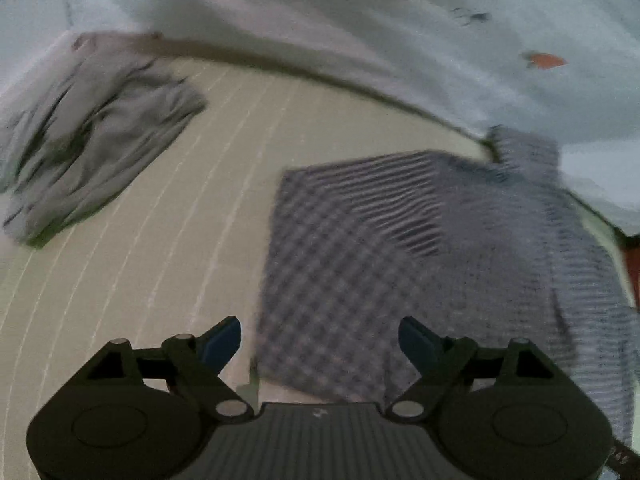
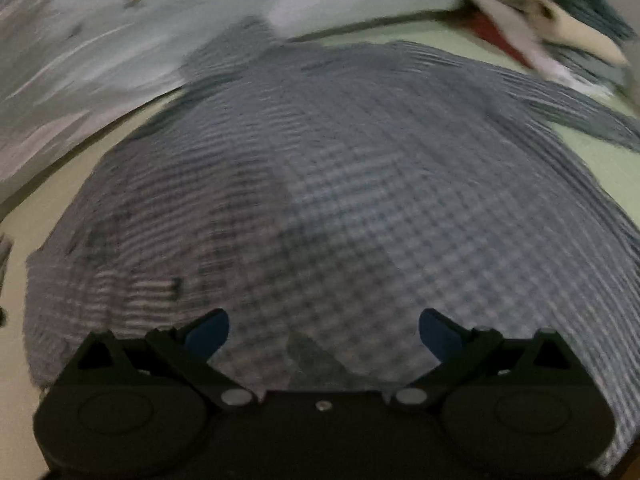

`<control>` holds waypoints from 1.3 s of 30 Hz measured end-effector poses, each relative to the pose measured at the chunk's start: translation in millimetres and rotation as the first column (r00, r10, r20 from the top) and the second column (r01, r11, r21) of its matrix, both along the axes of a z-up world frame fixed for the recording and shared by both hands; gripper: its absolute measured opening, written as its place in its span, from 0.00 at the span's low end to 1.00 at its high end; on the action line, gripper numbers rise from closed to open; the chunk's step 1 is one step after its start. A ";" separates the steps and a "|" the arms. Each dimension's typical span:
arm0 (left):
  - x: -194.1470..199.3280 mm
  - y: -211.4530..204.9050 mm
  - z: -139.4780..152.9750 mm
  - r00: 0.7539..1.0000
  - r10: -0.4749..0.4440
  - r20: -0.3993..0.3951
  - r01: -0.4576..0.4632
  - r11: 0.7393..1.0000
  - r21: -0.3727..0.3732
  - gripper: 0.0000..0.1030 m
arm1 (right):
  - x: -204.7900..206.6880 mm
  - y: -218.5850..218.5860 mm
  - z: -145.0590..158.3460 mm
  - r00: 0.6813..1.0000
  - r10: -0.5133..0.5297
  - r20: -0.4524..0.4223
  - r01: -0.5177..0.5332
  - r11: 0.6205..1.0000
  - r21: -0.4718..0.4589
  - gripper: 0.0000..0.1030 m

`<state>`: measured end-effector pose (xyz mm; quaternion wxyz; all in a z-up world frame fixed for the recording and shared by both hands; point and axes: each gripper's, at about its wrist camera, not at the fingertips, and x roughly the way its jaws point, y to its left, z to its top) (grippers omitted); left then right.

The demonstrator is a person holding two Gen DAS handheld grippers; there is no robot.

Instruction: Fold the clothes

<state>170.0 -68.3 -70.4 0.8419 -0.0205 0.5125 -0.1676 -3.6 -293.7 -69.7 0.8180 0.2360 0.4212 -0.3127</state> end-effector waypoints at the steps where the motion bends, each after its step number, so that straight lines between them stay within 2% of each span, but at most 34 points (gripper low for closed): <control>1: 1.0 3.3 -3.6 1.000 0.002 -0.005 -0.002 1.000 0.001 0.84 | 7.2 6.7 1.2 1.000 0.027 0.006 -0.027 1.000 -0.013 0.99; 4: 2.7 9.3 -12.9 1.000 -0.017 -0.003 0.017 1.000 0.019 0.85 | 27.4 24.9 6.1 0.996 0.085 0.034 -0.084 0.996 -0.042 0.97; 7: 3.7 11.7 -19.8 0.999 -0.051 0.014 0.050 0.997 0.062 0.85 | 42.8 34.5 1.8 0.992 0.108 0.066 -0.107 0.994 -0.019 0.92; 12: 5.9 18.2 -29.8 0.999 -0.049 0.009 0.048 0.996 0.071 0.86 | 61.4 47.3 -17.3 0.984 0.163 0.071 -0.165 0.986 0.031 0.68; 14: 7.4 18.4 -33.6 0.999 -0.045 -0.003 0.046 0.996 0.076 0.86 | 67.9 53.4 -24.5 0.980 0.189 0.064 -0.192 0.980 0.044 0.62; 16: 8.7 17.8 -36.9 0.999 -0.050 -0.010 0.050 0.995 0.085 0.86 | 72.2 56.0 -29.8 0.978 0.200 0.059 -0.204 0.977 0.065 0.59; 22: 8.0 12.4 -44.9 0.998 -0.057 -0.023 0.059 0.993 0.104 0.86 | 74.4 62.4 -33.1 0.968 0.246 0.048 -0.248 0.968 0.042 0.59; 26: 3.8 5.7 -49.3 0.997 -0.069 -0.027 0.072 0.989 0.128 0.86 | 77.2 64.0 -33.7 0.957 0.284 0.059 -0.286 0.958 0.034 0.41; 28: 2.2 1.3 -51.4 0.997 -0.074 -0.030 0.078 0.987 0.139 0.87 | 78.9 64.0 -34.6 0.953 0.297 0.055 -0.299 0.954 0.023 0.28; 29: 1.4 -1.5 -52.3 0.997 -0.077 -0.030 0.081 0.986 0.148 0.87 | 77.4 62.2 -33.8 0.952 0.300 0.056 -0.302 0.953 0.022 0.12; 30: 0.4 -4.6 -53.0 0.996 -0.082 -0.029 0.085 0.984 0.156 0.87 | 75.2 59.6 -32.7 0.951 0.304 0.061 -0.306 0.952 0.025 0.01; 36: -4.5 -25.5 -53.3 0.992 -0.122 -0.033 0.126 0.977 0.173 0.87 | 63.2 43.3 -18.5 0.947 0.295 0.130 -0.302 0.953 0.037 0.00; 39: -6.1 -34.8 -53.7 0.991 -0.124 -0.043 0.130 0.973 0.189 0.87 | 61.8 36.6 -20.2 0.943 0.304 0.136 -0.314 0.947 0.061 0.01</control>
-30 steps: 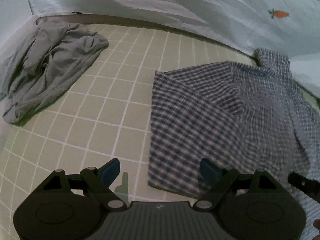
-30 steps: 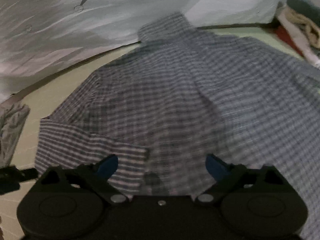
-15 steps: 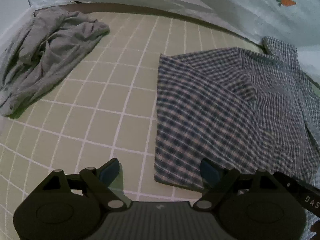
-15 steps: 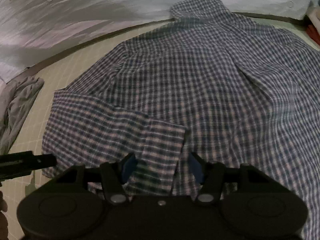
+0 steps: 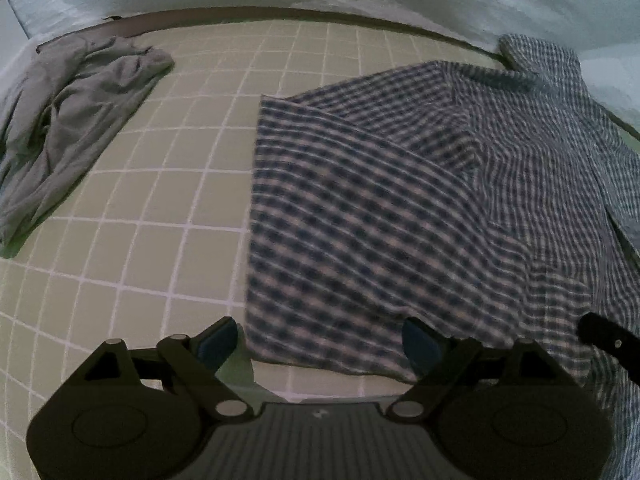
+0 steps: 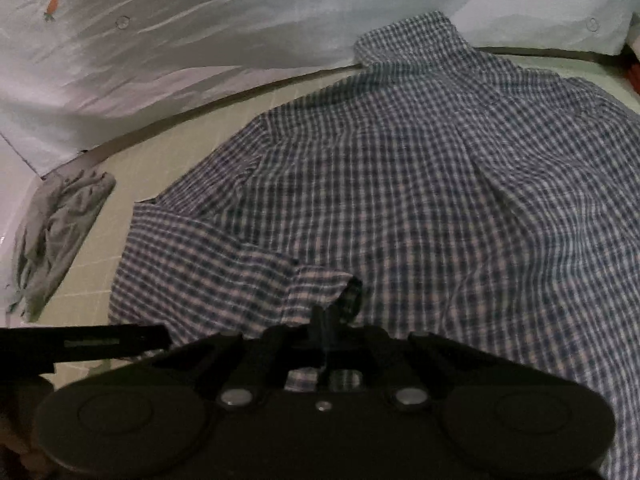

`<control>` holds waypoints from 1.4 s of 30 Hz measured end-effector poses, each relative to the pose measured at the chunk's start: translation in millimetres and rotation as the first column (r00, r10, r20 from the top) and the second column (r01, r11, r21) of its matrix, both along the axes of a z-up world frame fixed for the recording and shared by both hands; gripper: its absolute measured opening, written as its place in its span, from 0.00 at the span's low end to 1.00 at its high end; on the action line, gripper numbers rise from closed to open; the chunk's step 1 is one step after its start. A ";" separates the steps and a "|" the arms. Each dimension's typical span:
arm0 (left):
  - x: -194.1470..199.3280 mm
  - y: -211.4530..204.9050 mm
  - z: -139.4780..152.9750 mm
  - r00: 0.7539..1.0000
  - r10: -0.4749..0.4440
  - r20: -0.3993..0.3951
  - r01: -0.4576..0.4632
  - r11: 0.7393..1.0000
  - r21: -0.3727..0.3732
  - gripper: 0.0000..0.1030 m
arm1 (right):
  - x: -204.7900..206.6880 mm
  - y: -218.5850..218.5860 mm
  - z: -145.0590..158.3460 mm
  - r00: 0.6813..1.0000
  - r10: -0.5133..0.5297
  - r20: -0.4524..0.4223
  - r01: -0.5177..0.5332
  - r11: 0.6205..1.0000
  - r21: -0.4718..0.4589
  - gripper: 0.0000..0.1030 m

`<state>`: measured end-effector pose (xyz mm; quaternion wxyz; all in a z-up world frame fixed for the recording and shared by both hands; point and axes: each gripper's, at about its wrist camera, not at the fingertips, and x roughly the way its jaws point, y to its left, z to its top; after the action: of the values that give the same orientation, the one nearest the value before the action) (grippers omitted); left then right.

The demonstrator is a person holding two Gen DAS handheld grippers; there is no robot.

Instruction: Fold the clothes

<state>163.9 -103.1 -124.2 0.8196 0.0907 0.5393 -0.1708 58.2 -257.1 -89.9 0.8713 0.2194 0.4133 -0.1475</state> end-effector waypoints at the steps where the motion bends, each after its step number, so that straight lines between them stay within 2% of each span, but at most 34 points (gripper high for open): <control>1: -0.2 -1.4 0.5 1.000 0.007 -0.002 -0.007 1.000 0.006 0.87 | 0.8 -1.9 -1.7 1.000 -0.004 -0.007 0.004 1.000 0.012 0.03; 4: -0.2 -0.9 1.5 1.000 0.014 -0.001 -0.014 1.000 0.018 0.88 | 5.8 -6.2 -7.5 0.999 -0.026 -0.029 0.027 0.999 0.047 0.23; 5: 0.3 0.0 1.1 1.000 0.018 0.001 -0.018 0.999 0.028 0.88 | 8.5 -5.8 -7.9 0.999 -0.026 -0.026 0.027 0.999 0.044 0.36; 7: 2.3 2.8 -0.6 1.000 0.031 0.001 -0.031 0.998 0.047 0.88 | 14.6 -3.4 -8.1 1.000 -0.019 -0.021 0.019 0.999 0.028 0.41; 9: 5.3 6.3 -2.8 0.999 0.040 -0.004 -0.040 0.998 0.052 0.90 | 21.5 0.0 -9.0 1.000 -0.006 -0.024 0.007 1.000 0.008 0.55; 11: 7.9 8.8 -4.4 0.999 0.038 -0.004 -0.038 0.998 0.055 0.92 | 27.7 3.3 -12.2 0.999 0.006 -0.037 -0.006 1.000 -0.007 0.64; 12: 9.0 9.3 -5.0 0.999 0.034 -0.004 -0.033 0.998 0.056 0.94 | 30.7 4.9 -14.0 0.999 0.011 -0.044 -0.012 1.000 -0.014 0.64; 14: 11.3 10.4 -6.4 1.000 0.026 -0.005 -0.026 0.998 0.057 0.96 | 34.6 9.8 -16.6 0.998 0.026 -0.050 -0.027 0.999 -0.026 0.64; 16: 13.9 11.7 -8.3 1.000 0.023 -0.007 -0.023 0.998 0.059 1.00 | 36.9 16.4 -17.1 0.998 0.046 -0.048 -0.049 0.998 -0.050 0.58; 17: 14.5 12.4 -8.8 1.000 0.022 -0.005 -0.022 0.998 0.058 1.00 | 37.8 20.9 -17.1 0.997 0.055 -0.055 -0.059 0.995 -0.074 0.49; 18: 15.1 12.9 -9.1 1.000 0.019 -0.003 -0.019 0.998 0.058 1.00 | 38.2 24.6 -16.7 0.996 0.069 -0.060 -0.075 0.993 -0.096 0.34; 20: 15.6 13.0 -9.4 1.000 0.011 -0.001 -0.011 0.998 0.058 1.00 | 38.1 29.8 -15.5 0.994 0.096 -0.059 -0.102 0.987 -0.120 0.18; 23: 16.8 13.2 -9.5 1.000 0.005 -0.002 -0.005 0.998 0.058 1.00 | 35.8 33.7 -11.3 0.992 0.116 -0.043 -0.121 0.984 -0.131 0.06; 29: 23.7 11.3 -5.8 0.999 0.017 -0.035 -0.015 0.998 0.058 1.00 | 27.6 22.9 8.0 0.996 0.084 0.007 -0.082 0.985 -0.151 0.05; 32: 25.0 5.6 4.9 1.000 0.005 0.006 -0.005 0.998 0.055 1.00 | 19.8 -1.3 19.3 0.999 0.021 0.036 -0.016 0.988 -0.153 0.05; 37: 28.6 -11.5 18.8 0.998 0.015 0.055 -0.019 0.998 0.065 1.00 | 5.2 -65.8 33.7 0.991 -0.101 0.092 0.115 0.980 -0.161 0.05; 42: 29.4 -34.7 26.3 0.996 0.050 0.080 -0.056 0.996 0.071 1.00 | -15.0 -156.6 47.5 0.964 -0.225 0.141 0.250 0.947 -0.200 0.05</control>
<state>193.3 -137.9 -97.9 0.8406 0.1130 0.5147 -0.1256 43.2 -413.7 -42.4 0.8884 0.1799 0.3139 -0.2825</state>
